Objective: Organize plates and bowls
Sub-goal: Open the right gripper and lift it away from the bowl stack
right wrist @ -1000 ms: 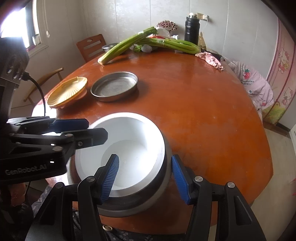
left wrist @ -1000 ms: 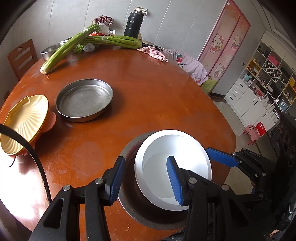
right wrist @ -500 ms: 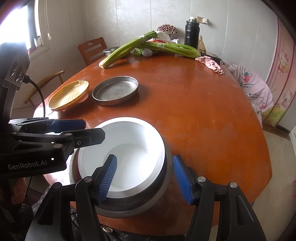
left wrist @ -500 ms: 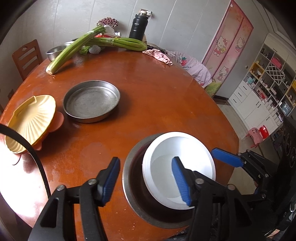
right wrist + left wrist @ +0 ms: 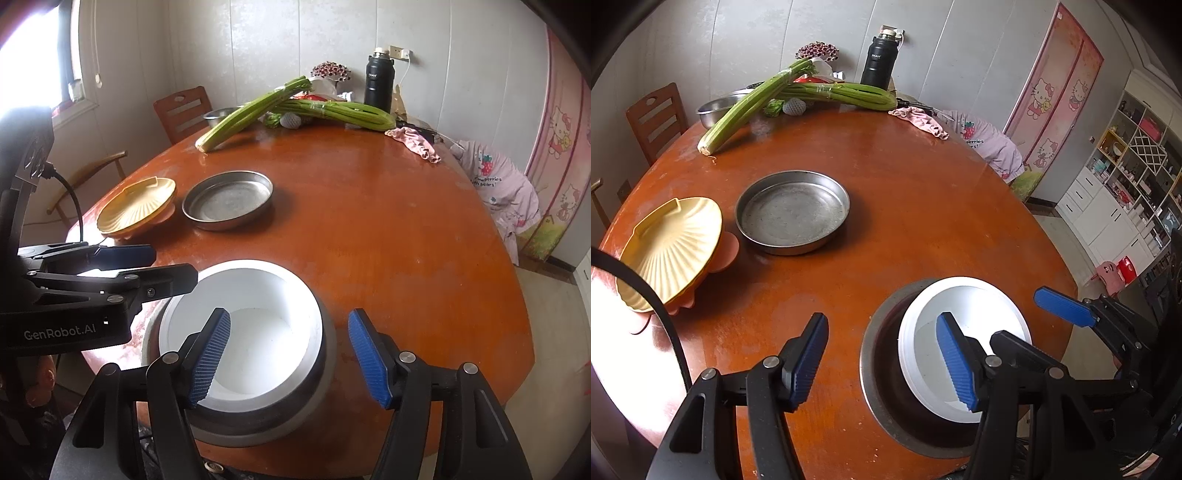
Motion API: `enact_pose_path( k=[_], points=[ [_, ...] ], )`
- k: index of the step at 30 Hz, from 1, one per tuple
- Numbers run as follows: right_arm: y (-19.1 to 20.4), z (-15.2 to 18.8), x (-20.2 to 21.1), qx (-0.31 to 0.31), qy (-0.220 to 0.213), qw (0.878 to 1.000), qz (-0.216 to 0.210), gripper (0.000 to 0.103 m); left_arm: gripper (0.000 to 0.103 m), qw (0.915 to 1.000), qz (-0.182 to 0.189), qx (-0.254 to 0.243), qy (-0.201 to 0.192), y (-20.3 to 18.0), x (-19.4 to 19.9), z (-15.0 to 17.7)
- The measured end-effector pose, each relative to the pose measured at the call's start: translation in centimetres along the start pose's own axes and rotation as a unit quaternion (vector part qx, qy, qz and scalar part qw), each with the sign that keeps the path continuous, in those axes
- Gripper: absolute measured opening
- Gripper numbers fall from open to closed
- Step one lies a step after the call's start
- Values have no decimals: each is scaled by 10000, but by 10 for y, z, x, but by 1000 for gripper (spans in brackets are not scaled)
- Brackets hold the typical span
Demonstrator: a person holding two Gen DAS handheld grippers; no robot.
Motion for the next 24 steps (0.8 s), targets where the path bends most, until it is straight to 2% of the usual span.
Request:
enact_pose_path(
  k=[7, 12, 15, 24],
  points=[
    [6, -13, 2, 23, -168, 9999, 13, 69, 61, 9999, 39, 113, -20, 13, 0, -4],
    [14, -21, -4, 62, -122, 9999, -5, 69, 61, 9998, 54, 210, -38, 27, 0, -9],
    [15, -27, -6, 96, -149, 9998, 133, 69, 61, 9996, 62, 260, -71, 36, 2, -13],
    [27, -56, -12, -48, -213, 9997, 93, 72, 61, 9992, 7, 366, -161, 67, 7, -33]
  ],
)
Point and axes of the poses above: each gripper's, at about its wrist camera, not at the fingertips, and x roughly against the way its jaws point, y to its left, z to its underside, the point moved 9 cm from there along -x, roughly the way its jaws point, and after that the axes turned 2 degrees about -z, right-handed, at the moved point
